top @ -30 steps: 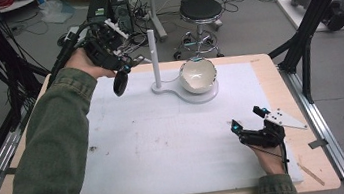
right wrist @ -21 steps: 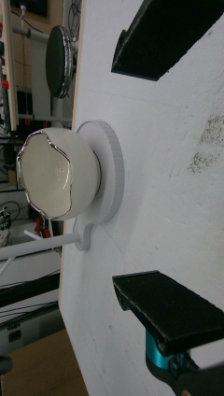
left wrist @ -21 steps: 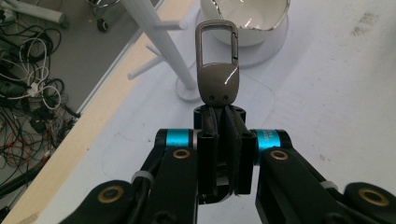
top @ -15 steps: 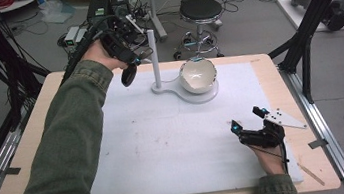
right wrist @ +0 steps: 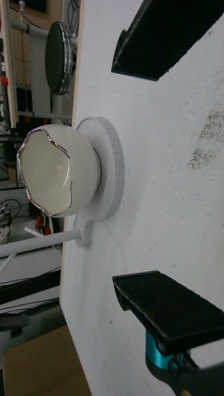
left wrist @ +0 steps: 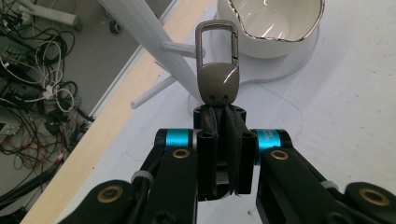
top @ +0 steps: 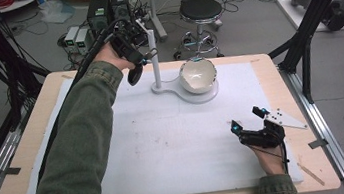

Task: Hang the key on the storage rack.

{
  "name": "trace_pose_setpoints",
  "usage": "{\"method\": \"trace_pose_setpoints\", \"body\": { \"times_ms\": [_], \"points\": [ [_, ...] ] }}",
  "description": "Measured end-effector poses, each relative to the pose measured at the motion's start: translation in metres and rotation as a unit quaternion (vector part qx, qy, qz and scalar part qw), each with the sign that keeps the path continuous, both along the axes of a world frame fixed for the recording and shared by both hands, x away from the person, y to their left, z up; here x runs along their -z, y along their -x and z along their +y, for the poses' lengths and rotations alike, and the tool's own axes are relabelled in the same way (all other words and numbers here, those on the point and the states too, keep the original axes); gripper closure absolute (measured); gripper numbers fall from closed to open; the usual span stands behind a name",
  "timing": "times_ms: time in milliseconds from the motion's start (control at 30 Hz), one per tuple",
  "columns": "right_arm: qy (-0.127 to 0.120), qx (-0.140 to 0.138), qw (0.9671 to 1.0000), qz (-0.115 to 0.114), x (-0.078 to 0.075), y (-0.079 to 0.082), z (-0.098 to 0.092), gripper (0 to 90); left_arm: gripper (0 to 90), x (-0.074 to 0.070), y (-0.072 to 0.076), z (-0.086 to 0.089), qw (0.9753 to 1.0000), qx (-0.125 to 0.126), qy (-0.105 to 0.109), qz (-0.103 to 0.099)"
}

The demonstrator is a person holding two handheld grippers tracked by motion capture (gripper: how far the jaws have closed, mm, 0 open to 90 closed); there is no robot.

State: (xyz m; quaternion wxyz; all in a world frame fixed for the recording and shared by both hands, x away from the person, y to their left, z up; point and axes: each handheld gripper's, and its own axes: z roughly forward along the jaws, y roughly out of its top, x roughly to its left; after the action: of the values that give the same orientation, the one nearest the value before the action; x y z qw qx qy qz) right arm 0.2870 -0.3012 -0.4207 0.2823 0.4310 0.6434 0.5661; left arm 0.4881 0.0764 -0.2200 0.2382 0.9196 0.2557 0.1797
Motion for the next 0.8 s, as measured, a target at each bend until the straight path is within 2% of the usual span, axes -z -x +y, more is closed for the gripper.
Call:
{"method": "trace_pose_setpoints", "body": {
  "times_ms": [67,233,367,533,700,800],
  "points": [
    [-0.001,0.0,1.0,0.001,0.0,0.0,0.0,0.5,83.3,0.002,-0.002,0.0,1.0,-0.004,-0.005,0.002],
    [0.0,-0.001,1.0,0.002,0.0,0.0,0.0,0.5,83.3,0.001,-0.002,0.0,0.9998,-0.012,-0.009,-0.013],
    [0.0,-0.002,1.0,0.003,0.0,0.0,0.0,0.5,83.3,0.006,-0.006,0.001,0.9996,-0.017,-0.023,-0.006],
    [-0.003,-0.001,1.0,0.002,0.0,0.0,0.0,0.5,83.3,0.011,-0.011,-0.001,0.9996,-0.019,-0.022,-0.005],
    [-0.002,0.0,1.0,0.002,0.0,0.0,-0.001,0.5,83.2,0.018,-0.015,-0.004,0.999,-0.024,-0.036,-0.011],
    [-0.002,0.0,1.0,0.004,0.0,0.0,-0.001,0.5,83.2,0.021,-0.018,-0.004,0.999,-0.026,-0.033,-0.015]
  ]
}}
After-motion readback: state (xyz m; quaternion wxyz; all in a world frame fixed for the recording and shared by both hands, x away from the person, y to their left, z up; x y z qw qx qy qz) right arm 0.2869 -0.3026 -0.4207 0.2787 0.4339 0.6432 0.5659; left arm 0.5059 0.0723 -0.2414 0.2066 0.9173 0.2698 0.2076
